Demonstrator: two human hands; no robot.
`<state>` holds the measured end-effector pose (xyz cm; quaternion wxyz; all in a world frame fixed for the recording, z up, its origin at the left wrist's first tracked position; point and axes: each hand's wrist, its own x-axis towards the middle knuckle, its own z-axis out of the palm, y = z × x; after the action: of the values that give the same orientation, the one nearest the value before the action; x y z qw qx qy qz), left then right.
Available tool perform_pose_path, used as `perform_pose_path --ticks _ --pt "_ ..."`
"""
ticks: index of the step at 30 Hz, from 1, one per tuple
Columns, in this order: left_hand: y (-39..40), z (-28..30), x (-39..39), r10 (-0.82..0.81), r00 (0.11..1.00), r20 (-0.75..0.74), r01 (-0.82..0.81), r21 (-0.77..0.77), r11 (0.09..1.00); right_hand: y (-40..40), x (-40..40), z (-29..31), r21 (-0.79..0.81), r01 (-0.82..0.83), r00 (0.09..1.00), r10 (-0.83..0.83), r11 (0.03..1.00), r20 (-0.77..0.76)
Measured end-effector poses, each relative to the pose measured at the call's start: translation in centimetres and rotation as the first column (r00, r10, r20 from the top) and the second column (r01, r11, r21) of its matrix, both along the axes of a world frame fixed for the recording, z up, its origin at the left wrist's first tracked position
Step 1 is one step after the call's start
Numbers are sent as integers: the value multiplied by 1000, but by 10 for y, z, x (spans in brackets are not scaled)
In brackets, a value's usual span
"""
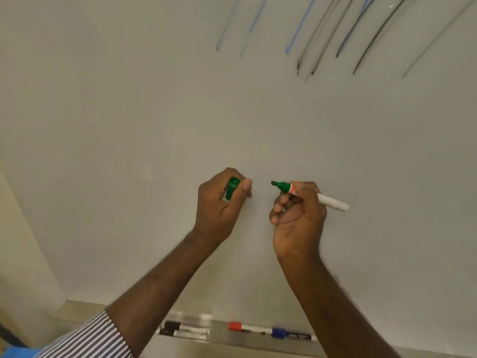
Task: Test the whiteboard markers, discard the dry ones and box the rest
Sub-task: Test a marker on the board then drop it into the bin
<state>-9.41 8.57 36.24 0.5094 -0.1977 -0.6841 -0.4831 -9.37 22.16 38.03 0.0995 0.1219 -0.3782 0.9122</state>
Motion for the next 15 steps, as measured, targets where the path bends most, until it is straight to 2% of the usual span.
perform_pose_path --ticks 3,6,11,15 --pt "-9 40 -8 119 946 -303 -203 -267 942 6 1 34 -39 -4 995 0 999 -103" --pt "-17 84 -16 125 859 -497 -363 -419 832 10 0 70 -72 -2 980 -13 997 -200" --pt "-28 149 -27 158 749 -643 -574 -512 639 20 -6 127 -107 23 930 -60 994 -362" --pt "-39 204 -25 190 697 -691 -643 -486 592 38 -12 178 -132 53 882 -109 990 -459"
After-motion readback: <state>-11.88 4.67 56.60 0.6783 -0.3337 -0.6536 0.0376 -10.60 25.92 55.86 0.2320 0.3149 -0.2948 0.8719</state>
